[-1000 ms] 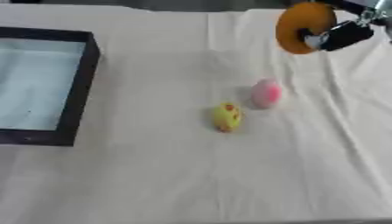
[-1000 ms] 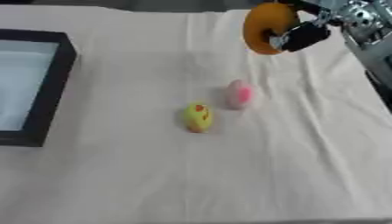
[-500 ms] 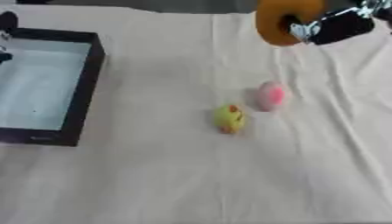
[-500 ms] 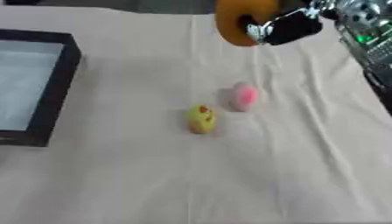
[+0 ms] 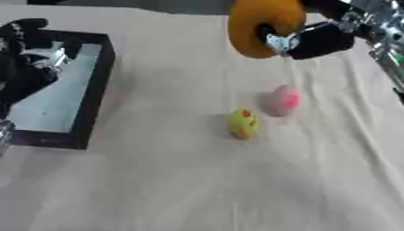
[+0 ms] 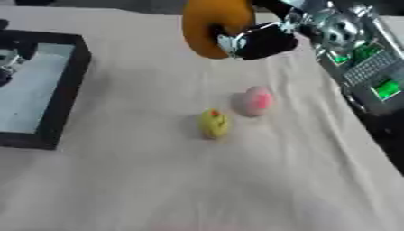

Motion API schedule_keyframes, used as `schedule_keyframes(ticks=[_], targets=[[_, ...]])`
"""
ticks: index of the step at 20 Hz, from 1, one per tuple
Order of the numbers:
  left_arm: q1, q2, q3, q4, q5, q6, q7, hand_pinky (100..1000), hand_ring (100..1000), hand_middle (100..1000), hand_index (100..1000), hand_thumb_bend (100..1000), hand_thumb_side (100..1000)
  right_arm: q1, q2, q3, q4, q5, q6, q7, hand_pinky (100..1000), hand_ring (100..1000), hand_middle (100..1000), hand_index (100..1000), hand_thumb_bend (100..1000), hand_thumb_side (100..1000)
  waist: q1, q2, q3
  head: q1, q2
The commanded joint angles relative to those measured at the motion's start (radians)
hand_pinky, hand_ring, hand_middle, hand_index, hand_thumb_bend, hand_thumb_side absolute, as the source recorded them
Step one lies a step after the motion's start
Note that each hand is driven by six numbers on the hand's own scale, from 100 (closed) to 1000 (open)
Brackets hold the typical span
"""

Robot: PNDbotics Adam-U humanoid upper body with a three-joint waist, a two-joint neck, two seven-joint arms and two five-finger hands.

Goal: Pick up the objects with one hand, pass them to the other hand, and then place them into the box on the other side of the table.

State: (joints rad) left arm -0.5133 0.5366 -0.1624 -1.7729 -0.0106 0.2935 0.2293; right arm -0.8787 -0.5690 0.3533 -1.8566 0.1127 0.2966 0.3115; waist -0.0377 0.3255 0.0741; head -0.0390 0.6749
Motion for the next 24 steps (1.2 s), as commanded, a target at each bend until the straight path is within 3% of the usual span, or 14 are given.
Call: schedule_keyframes(ticks=[1,14,24], targets=[[-0.022,0.004,-0.017,-0.024,-0.035,-0.007,-0.038,680,745,669,823,595,426,-0.02,0.03,0.002,-0.03,-0.004,0.008,-0.013,791,664,484,539,100,100,0.016,-0.028,-0.003,0.001,-0.003],[-0.045,-0.031,-0.098,-0.024,-0.091,-0.12,-0.214,697,757,681,856,672,425,-0.171,0.122,0.131,0.047,0.091,-0.003,0.121,798,663,489,548,100,100,0.011,-0.031,-0.006,-0.016,0.014],[-0.06,-0.062,-0.134,-0.041,-0.131,-0.14,-0.216,697,752,676,884,686,421,-0.232,0.164,0.181,0.093,0.114,-0.025,0.171,799,660,488,548,100,100,0.006,-0.03,-0.001,-0.01,0.017]])
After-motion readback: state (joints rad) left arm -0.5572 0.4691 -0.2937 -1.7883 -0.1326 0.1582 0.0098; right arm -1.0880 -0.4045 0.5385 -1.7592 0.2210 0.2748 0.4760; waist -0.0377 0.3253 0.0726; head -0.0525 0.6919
